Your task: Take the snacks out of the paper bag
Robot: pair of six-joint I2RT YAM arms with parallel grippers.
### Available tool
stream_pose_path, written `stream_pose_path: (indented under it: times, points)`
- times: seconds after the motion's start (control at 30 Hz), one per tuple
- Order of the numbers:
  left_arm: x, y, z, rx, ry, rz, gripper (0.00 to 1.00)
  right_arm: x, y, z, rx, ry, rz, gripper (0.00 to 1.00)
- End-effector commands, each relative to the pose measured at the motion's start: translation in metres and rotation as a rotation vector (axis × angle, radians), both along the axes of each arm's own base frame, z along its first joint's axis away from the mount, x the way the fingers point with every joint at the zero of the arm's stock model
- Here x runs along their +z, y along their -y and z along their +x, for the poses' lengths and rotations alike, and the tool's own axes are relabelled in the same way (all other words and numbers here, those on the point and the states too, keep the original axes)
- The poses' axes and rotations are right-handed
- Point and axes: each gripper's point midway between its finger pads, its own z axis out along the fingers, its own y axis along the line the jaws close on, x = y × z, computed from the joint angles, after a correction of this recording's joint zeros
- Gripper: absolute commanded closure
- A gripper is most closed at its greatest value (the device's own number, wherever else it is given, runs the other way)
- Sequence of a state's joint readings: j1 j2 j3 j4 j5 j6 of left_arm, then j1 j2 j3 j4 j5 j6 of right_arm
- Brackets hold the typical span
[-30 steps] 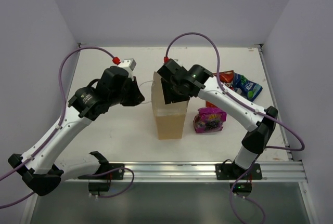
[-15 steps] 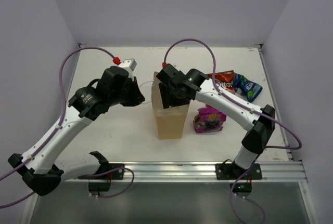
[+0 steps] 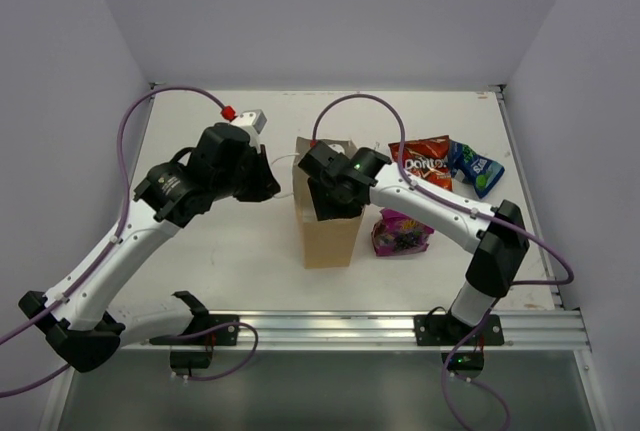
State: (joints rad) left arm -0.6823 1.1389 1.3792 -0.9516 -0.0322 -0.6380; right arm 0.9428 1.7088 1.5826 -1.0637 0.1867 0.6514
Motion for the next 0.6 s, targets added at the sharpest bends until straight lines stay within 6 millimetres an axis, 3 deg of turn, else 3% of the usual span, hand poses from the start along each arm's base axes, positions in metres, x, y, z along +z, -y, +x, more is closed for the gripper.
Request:
stream_pose_path:
  times: [0.0,0.57]
  points:
    - [0.014,0.002,0.001,-0.025,0.043,-0.014,1.00,0.019,-0.005,-0.001,0.008,0.046,0.073,0.49]
    - [0.014,-0.003,-0.004,-0.031,0.048,-0.004,1.00,0.002,0.011,-0.002,-0.036,0.043,-0.006,0.33]
